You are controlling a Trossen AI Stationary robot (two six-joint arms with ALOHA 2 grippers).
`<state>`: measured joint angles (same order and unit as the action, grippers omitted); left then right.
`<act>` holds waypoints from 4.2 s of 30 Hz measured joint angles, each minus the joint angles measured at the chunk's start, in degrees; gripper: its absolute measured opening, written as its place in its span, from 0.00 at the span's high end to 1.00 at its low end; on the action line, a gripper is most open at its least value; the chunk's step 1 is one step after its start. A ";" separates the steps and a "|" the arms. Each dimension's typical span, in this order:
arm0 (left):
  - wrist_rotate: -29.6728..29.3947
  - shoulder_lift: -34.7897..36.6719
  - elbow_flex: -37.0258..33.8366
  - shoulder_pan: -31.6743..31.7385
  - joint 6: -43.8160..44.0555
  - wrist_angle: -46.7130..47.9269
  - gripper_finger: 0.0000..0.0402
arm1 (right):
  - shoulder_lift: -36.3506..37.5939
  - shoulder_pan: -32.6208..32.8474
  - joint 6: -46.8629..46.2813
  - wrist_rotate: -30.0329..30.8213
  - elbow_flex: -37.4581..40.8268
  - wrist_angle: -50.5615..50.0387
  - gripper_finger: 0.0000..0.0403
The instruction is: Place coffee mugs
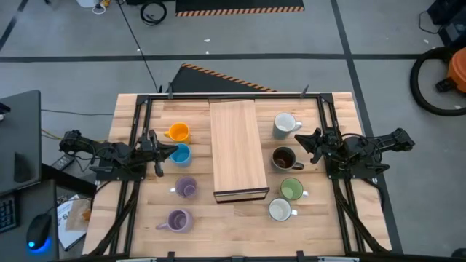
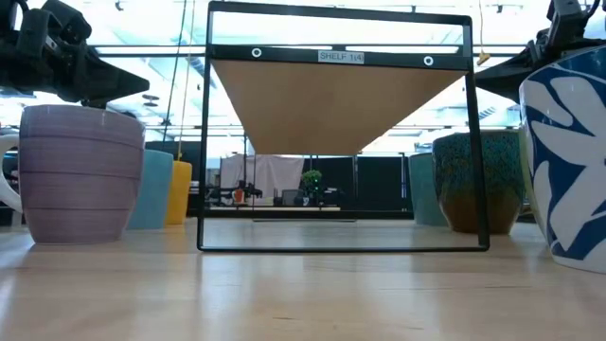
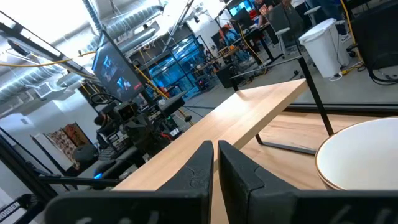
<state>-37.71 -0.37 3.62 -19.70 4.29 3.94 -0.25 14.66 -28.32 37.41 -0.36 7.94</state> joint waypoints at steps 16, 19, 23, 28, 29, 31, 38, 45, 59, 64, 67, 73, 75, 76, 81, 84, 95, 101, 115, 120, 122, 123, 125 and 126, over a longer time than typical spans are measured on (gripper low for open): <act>-0.01 0.01 -0.01 0.02 -1.93 -5.23 0.94 | 0.00 -0.02 0.00 0.00 0.01 0.00 0.93; 0.01 0.01 0.00 0.02 2.14 -9.39 0.94 | -0.01 -0.02 0.00 0.00 0.02 0.01 0.93; 0.01 0.01 0.00 0.02 12.12 -16.32 0.94 | 0.00 -0.02 0.00 0.00 0.02 0.02 0.93; 0.01 0.03 0.00 0.02 20.84 -23.78 0.94 | 0.00 -0.01 0.00 0.06 0.00 0.33 0.93; 0.03 0.01 0.00 0.02 20.92 -24.72 0.94 | -0.02 0.00 0.00 0.22 0.02 0.87 0.93; 0.01 0.01 0.00 0.02 21.03 -26.21 0.94 | 0.00 -0.02 -0.04 0.30 0.02 2.30 0.93; 0.01 0.01 0.00 0.02 23.81 -28.57 0.94 | 0.00 -0.02 -5.71 -0.59 0.02 9.39 0.93; -0.96 0.01 0.00 0.02 24.83 -33.59 0.94 | 0.00 -0.01 -8.01 -0.47 0.00 15.51 0.93; -10.13 0.01 0.00 0.04 31.52 -34.94 0.94 | 0.00 -0.12 -18.21 -2.67 0.00 21.18 0.93; -10.67 0.01 0.00 0.04 33.39 -35.51 0.94 | -0.33 -0.11 -16.03 -3.82 -1.45 20.33 0.93; -10.28 0.01 0.75 0.04 33.96 -36.96 0.94 | -0.92 -0.11 -10.46 -1.65 -3.95 20.27 0.93; -10.51 -1.04 4.96 0.04 30.42 -36.88 0.94 | -3.27 -0.11 -0.80 3.61 -11.58 14.08 0.93; -11.54 -2.39 6.67 0.04 27.75 -36.91 0.94 | -4.59 -0.11 -1.36 3.69 -15.33 7.84 0.93; -12.29 -3.34 7.49 0.04 26.38 -36.87 0.94 | -5.40 -0.11 -1.90 3.83 -17.20 4.32 0.93; -18.06 -9.04 11.60 0.04 23.24 -36.78 0.94 | -11.83 -0.13 -2.75 5.00 -25.95 -8.79 0.93; -17.99 -12.22 14.37 0.04 21.03 -36.71 0.94 | -15.75 -0.17 -2.53 4.98 -29.71 -12.89 0.93; -7.69 -23.21 29.61 0.04 13.41 -33.67 0.94 | -21.90 -0.22 0.15 0.30 -37.27 -13.23 0.93; -6.57 -28.82 40.24 0.04 13.91 -16.05 0.94 | -24.46 -0.22 -0.42 -1.66 -43.75 -23.91 0.93; -5.51 -37.47 48.52 4.52 24.49 6.79 0.94 | -41.40 -7.25 -8.59 -11.18 -53.64 -50.04 0.93; 3.35 -40.26 48.50 10.56 28.14 8.55 0.95 | -44.35 -12.81 -7.14 -17.69 -53.66 -50.21 0.93; 7.46 -41.47 48.50 13.53 28.29 8.94 0.96 | -45.19 -15.49 -5.84 -19.34 -53.66 -50.79 0.93; 9.72 -42.05 48.50 15.03 28.42 9.26 0.97 | -45.45 -16.85 -5.32 -19.69 -53.66 -51.56 0.93; 14.02 -43.10 48.50 18.37 29.29 10.39 0.98 | -45.79 -19.80 -4.82 -20.15 -53.66 -53.24 0.93; 16.07 -43.63 48.50 20.06 29.67 11.40 0.98 | -46.19 -21.41 -4.64 -21.02 -53.66 -53.91 0.93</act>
<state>-21.64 -44.00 52.12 0.36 33.96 15.34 -46.44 -6.75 -32.96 16.39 -54.02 -45.96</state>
